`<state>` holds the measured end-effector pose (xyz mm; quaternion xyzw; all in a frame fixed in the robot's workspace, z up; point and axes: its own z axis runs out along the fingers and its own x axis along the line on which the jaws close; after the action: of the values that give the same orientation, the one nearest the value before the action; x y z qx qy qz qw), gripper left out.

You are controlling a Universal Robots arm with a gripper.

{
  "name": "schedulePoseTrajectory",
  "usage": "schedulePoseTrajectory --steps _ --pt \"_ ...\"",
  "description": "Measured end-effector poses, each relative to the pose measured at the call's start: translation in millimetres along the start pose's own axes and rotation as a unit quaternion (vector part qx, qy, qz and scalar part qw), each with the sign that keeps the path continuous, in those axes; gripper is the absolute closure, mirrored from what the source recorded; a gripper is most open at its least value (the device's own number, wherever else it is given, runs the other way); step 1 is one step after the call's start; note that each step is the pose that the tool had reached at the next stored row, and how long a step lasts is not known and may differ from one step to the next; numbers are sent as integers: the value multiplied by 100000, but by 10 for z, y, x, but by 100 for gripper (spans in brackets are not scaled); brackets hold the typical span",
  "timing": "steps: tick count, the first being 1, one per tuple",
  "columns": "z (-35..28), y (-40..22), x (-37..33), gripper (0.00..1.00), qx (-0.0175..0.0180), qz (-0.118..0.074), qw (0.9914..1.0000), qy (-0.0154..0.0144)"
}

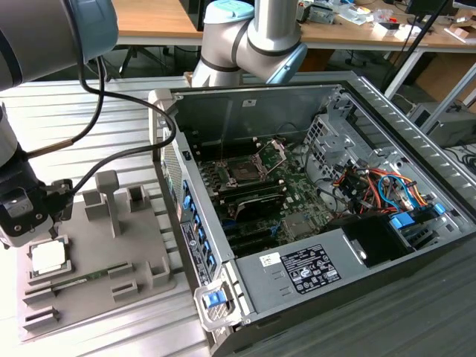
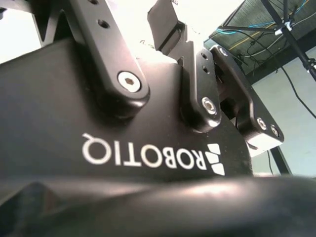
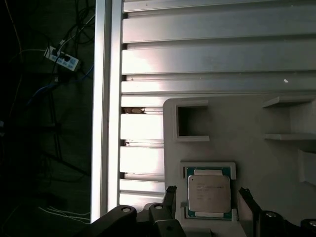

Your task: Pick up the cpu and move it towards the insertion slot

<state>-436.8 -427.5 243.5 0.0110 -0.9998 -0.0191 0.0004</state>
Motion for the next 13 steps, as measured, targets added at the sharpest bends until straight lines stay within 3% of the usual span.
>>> schedulePoseTrajectory --steps 13 --pt "30 -34 1 40 1 -3 100000 2"
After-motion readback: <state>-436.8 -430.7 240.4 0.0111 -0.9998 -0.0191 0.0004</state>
